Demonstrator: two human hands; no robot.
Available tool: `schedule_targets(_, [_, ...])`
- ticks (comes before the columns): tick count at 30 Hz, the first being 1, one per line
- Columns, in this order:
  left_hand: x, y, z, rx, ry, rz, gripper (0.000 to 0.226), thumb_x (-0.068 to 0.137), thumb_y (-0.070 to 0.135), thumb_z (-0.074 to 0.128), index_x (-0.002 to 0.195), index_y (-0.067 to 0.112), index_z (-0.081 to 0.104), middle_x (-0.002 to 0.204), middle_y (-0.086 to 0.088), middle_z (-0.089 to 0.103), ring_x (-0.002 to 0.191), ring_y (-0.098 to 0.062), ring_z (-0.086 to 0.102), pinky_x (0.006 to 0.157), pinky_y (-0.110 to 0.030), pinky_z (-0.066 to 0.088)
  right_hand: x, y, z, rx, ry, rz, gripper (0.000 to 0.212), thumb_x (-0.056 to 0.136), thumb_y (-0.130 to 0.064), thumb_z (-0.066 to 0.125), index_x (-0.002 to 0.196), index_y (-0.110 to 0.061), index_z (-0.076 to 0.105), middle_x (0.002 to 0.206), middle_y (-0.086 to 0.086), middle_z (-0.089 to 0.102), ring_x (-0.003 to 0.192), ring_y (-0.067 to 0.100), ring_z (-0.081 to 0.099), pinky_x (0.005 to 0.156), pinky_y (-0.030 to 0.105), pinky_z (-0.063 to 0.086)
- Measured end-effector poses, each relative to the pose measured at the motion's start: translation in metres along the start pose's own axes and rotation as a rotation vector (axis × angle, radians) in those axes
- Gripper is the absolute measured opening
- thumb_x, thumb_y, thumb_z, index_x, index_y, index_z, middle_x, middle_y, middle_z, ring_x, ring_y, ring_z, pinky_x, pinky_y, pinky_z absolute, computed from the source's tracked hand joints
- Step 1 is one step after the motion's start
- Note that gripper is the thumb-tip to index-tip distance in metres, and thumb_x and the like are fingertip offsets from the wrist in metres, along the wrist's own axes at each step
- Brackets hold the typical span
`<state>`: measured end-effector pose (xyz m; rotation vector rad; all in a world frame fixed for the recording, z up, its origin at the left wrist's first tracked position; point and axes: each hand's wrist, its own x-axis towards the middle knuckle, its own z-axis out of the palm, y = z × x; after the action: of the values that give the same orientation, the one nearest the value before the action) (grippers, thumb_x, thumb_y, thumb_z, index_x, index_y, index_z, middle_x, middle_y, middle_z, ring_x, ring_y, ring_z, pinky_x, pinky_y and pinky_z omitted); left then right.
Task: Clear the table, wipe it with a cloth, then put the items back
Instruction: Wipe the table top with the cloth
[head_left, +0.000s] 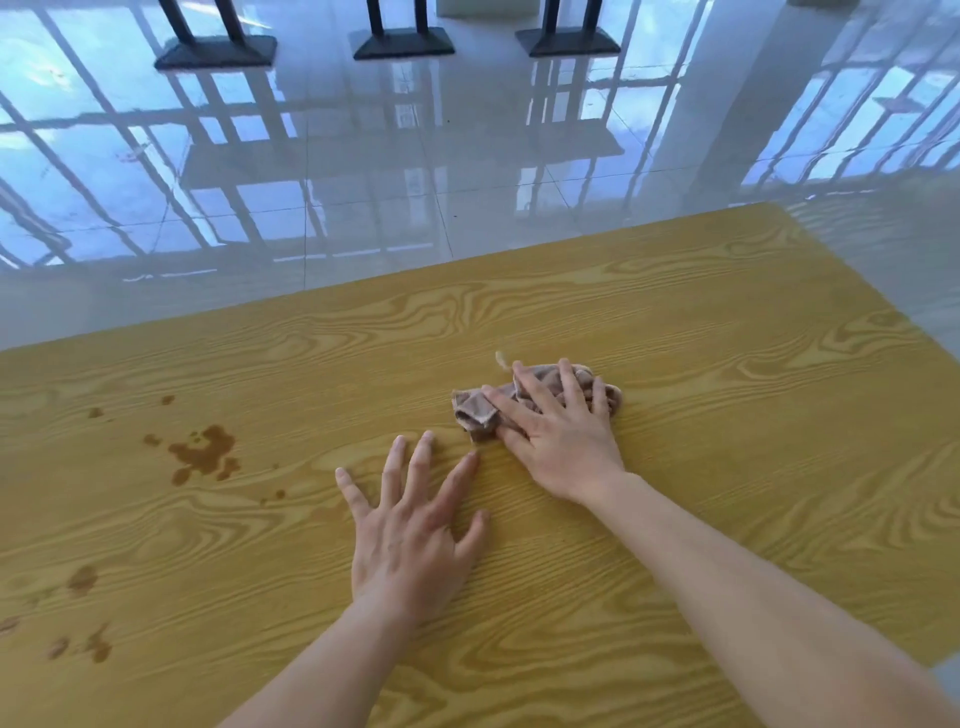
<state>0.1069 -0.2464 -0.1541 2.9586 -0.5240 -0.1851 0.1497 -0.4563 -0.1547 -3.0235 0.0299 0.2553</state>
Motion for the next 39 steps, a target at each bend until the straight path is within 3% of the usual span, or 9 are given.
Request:
schedule_targets(2, [0.0, 0.0, 0.0, 0.003, 0.0, -0.018, 0.062, 0.089, 0.075, 0.015, 0.148, 0.056, 0.008, 0.164, 0.006, 0.005, 0.15, -0.02, -0.01, 0.109, -0.072, -0.008, -0.003, 0.029, -0.005, -0.02, -0.005, -0.051, 0.048, 0.095, -0.066, 0.014, 0.138, -0.068, -0.007, 0.16, -0.02, -0.014, 0.147, 0.028, -0.02, 0.114, 0.061, -0.012])
schedule_targets(6, [-0.001, 0.0, 0.001, 0.004, 0.019, -0.021, 0.063, 0.088, 0.076, 0.014, 0.148, 0.057, 0.006, 0.164, 0.007, 0.002, 0.15, -0.019, -0.012, 0.109, -0.071, -0.009, 0.039, 0.082, -0.017, 0.066, -0.046, 0.259, 0.049, 0.092, -0.069, 0.01, 0.138, -0.069, -0.007, 0.161, -0.018, -0.013, 0.147, 0.031, -0.016, 0.114, 0.064, -0.008])
schedule_targets(8, [0.002, 0.0, 0.001, 0.004, 0.026, -0.026, 0.063, 0.088, 0.077, 0.015, 0.148, 0.057, 0.009, 0.164, 0.007, 0.004, 0.15, -0.019, -0.01, 0.109, -0.071, -0.008, 0.038, 0.067, -0.017, 0.07, -0.017, 0.288, 0.05, 0.093, -0.067, 0.008, 0.14, -0.065, -0.008, 0.162, -0.015, -0.013, 0.147, 0.036, -0.016, 0.112, 0.067, -0.007])
schedule_targets(15, [0.0, 0.003, 0.002, 0.005, 0.037, -0.045, 0.067, 0.085, 0.074, 0.024, 0.146, 0.048, 0.024, 0.162, 0.003, 0.014, 0.15, -0.02, -0.002, 0.111, -0.071, -0.005, -0.055, 0.018, 0.008, -0.034, 0.004, -0.178, 0.049, 0.095, -0.065, 0.015, 0.137, -0.069, -0.012, 0.159, -0.02, -0.018, 0.146, 0.03, -0.022, 0.113, 0.061, -0.013])
schedule_targets(20, [-0.021, -0.009, 0.007, -0.054, 0.103, -0.025, 0.056, 0.094, 0.062, 0.033, 0.144, 0.036, 0.037, 0.158, -0.001, 0.027, 0.15, -0.021, 0.008, 0.119, -0.058, 0.006, -0.006, -0.007, 0.0, 0.091, -0.039, 0.206, 0.05, 0.093, -0.065, 0.012, 0.14, -0.066, -0.005, 0.162, -0.015, -0.012, 0.146, 0.035, -0.018, 0.111, 0.066, -0.009])
schedule_targets(24, [-0.094, -0.06, 0.006, -0.115, 0.232, -0.035, 0.053, 0.094, 0.056, 0.038, 0.142, 0.034, 0.043, 0.155, 0.001, 0.034, 0.149, -0.021, 0.018, 0.119, -0.053, 0.019, -0.071, -0.082, 0.018, 0.015, -0.047, -0.174, 0.05, 0.096, -0.062, 0.013, 0.14, -0.065, -0.012, 0.16, -0.017, -0.018, 0.145, 0.035, -0.024, 0.111, 0.063, -0.016])
schedule_targets(28, [-0.179, -0.139, -0.003, -0.06, 0.297, -0.255, 0.057, 0.093, 0.057, 0.036, 0.141, 0.028, 0.047, 0.154, -0.002, 0.035, 0.148, -0.021, 0.02, 0.116, -0.055, 0.023, -0.095, -0.103, 0.022, -0.048, -0.04, -0.396, 0.048, 0.092, -0.065, 0.006, 0.135, -0.069, -0.016, 0.158, -0.02, -0.022, 0.144, 0.03, -0.028, 0.112, 0.06, -0.017])
schedule_targets(33, [-0.223, -0.201, 0.0, -0.052, 0.148, -0.668, 0.083, 0.084, 0.078, 0.019, 0.152, 0.03, 0.021, 0.16, -0.009, 0.01, 0.149, -0.028, 0.001, 0.117, -0.062, 0.01, -0.02, -0.145, 0.017, 0.0, -0.087, -0.188, 0.047, 0.093, -0.066, 0.01, 0.138, -0.068, -0.006, 0.161, -0.017, -0.015, 0.146, 0.034, -0.022, 0.111, 0.064, -0.013])
schedule_targets(39, [-0.225, -0.209, 0.005, -0.068, 0.1, -0.738, 0.089, 0.081, 0.084, 0.005, 0.154, 0.035, 0.0, 0.163, -0.005, -0.007, 0.149, -0.024, -0.014, 0.118, -0.059, -0.005, 0.008, -0.224, 0.021, 0.017, -0.078, -0.209, 0.05, 0.094, -0.065, 0.009, 0.143, -0.062, -0.003, 0.163, -0.012, -0.01, 0.145, 0.04, -0.019, 0.109, 0.068, -0.011])
